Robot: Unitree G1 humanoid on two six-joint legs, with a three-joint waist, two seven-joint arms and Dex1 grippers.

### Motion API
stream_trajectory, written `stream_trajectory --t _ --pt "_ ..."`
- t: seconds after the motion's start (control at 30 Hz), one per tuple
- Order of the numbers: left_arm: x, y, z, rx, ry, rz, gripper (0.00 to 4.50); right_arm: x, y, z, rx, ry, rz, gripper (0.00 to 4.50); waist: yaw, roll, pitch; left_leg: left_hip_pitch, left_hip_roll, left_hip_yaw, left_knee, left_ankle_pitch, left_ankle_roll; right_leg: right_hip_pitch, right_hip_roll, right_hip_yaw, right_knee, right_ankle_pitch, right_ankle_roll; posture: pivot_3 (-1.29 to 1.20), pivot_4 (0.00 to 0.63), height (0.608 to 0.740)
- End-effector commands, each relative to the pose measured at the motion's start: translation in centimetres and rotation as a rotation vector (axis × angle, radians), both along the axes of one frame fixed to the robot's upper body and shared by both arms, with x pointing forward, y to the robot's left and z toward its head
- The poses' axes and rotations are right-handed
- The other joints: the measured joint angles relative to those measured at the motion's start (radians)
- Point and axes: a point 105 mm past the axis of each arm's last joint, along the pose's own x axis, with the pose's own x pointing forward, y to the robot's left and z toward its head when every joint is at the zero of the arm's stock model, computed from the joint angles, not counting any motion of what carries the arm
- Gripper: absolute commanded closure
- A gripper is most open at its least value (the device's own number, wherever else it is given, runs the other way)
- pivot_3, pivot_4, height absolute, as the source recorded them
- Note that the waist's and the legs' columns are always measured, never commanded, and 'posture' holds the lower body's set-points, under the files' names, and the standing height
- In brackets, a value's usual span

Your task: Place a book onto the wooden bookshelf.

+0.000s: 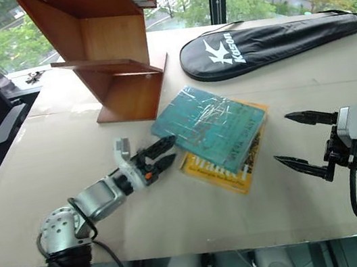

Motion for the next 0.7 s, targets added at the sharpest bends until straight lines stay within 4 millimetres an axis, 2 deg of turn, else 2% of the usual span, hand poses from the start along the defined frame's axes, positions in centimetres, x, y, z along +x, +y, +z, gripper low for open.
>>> stream_trajectory --t 0.03,0.17,0.27,0.37,0.43,0.47,0.5,0.53,0.57,0.7 --pt "1.1 -1.7 0.1 -0.082 0.048 0.026 0.00 -0.2 -0.6 0.7 -0.014 -0.039 -0.025 0.04 0.000 0.000 0.000 0.000 0.000 0.001 0.000 0.000 0.000 0.000 0.000 0.000 0.000 0.000 0.000 0.00 0.150 0.740" --pt "2.2 -3.2 -0.6 -0.134 0.081 0.052 0.00 -0.4 -0.6 0.6 -0.002 -0.036 -0.047 0.04 0.002 0.001 -0.001 0.000 -0.001 0.001 0.000 0.000 0.000 0.000 0.001 0.000 0.000 0.000 0.000 0.00 0.150 0.740" --pt "2.8 -3.6 -1.0 -0.174 0.089 0.073 0.76 -0.6 -0.7 0.5 -0.001 -0.029 -0.071 0.00 0.002 0.003 -0.002 0.002 -0.001 0.002 0.000 0.000 0.000 0.001 0.002 0.001 0.000 0.000 0.000 0.00 0.150 0.740" --pt "2.9 -3.9 -0.9 -0.190 0.064 0.061 2.05 -0.9 -0.8 0.3 -0.001 -0.019 -0.089 0.00 0.007 0.005 -0.003 0.004 -0.001 0.001 0.000 0.000 0.000 0.004 0.003 0.000 0.000 0.000 0.000 0.00 0.150 0.740" --pt "2.8 -3.8 -0.5 -0.214 0.053 0.065 3.07 -1.0 -0.8 0.2 0.001 -0.014 -0.101 0.00 0.007 0.006 -0.003 0.004 -0.001 0.001 0.000 0.000 0.000 0.004 0.003 0.001 0.000 0.000 0.000 0.00 0.150 0.740" --pt "2.8 -3.7 -0.4 -0.226 0.048 0.066 3.74 -1.0 -0.9 0.2 0.001 -0.013 -0.106 0.00 0.008 0.006 -0.003 0.004 -0.001 0.001 0.000 0.000 0.000 0.004 0.003 0.001 -0.001 0.000 0.000 0.00 0.150 0.740" --pt "2.7 -3.6 0.1 -0.239 0.028 0.065 3.99 -1.1 -0.9 0.1 0.001 -0.009 -0.110 0.00 0.009 0.006 -0.003 0.004 -0.001 0.001 0.000 0.000 0.000 0.005 0.003 0.001 -0.001 0.000 0.000 0.00 0.150 0.740" --pt "2.6 -3.2 0.9 -0.256 0.002 0.070 4.45 -1.1 -0.9 0.0 0.002 -0.006 -0.113 0.00 0.010 0.006 -0.003 0.004 -0.001 0.001 0.000 0.000 0.000 0.005 0.003 0.001 -0.001 0.000 0.000 0.00 0.150 0.740" --pt "2.6 -2.9 1.4 -0.267 -0.015 0.074 4.45 -1.1 -0.9 -0.1 0.002 -0.004 -0.114 0.00 0.010 0.006 -0.003 0.004 -0.001 0.001 0.000 0.000 0.000 0.005 0.003 0.001 -0.001 0.000 0.000 0.00 0.150 0.740" --pt "1.2 -2.0 5.8 -0.253 -0.177 0.002 4.45 -0.6 -1.0 -0.5 0.016 0.001 -0.126 0.00 0.007 0.003 -0.001 0.003 0.000 0.001 0.000 0.000 0.000 0.004 0.002 0.001 -0.001 0.000 0.000 0.00 0.150 0.740"
